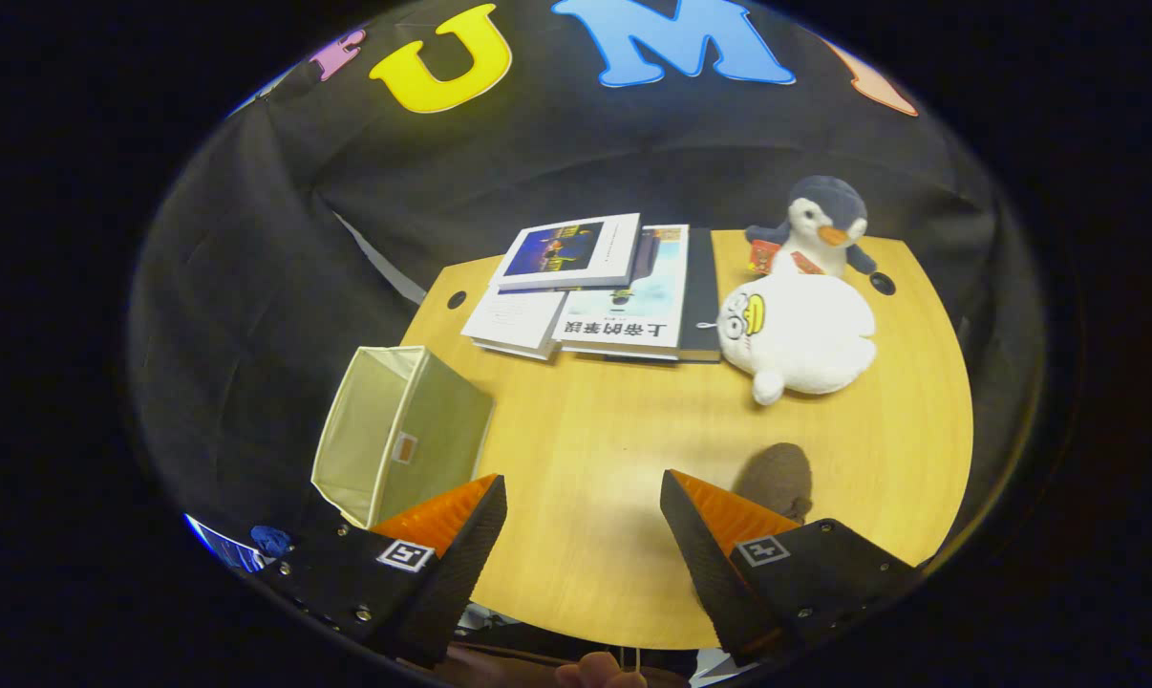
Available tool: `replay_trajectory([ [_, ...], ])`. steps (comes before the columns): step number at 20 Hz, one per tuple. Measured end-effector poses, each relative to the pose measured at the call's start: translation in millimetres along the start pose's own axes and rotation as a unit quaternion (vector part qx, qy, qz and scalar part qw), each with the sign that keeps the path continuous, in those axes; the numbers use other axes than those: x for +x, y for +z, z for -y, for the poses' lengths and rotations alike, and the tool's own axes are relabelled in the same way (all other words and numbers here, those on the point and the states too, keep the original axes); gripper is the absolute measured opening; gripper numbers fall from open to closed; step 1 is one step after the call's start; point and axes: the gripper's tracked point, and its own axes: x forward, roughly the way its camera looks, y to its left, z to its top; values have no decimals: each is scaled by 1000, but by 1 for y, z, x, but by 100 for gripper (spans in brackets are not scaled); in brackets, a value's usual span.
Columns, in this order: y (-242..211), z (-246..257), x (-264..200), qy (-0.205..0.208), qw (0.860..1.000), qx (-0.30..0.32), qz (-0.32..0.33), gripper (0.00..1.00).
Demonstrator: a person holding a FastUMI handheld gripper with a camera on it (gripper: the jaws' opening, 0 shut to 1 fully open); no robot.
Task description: Open the storage box then place both shoes into the box .Put the left shoe in first, then the right shoe, with the right side of both shoes facing outward in a uniform manner.
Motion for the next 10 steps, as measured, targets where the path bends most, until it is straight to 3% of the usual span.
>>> replay_trajectory([
  [10, -68, 116, -13, -105, 993, 46, -38, 99],
])
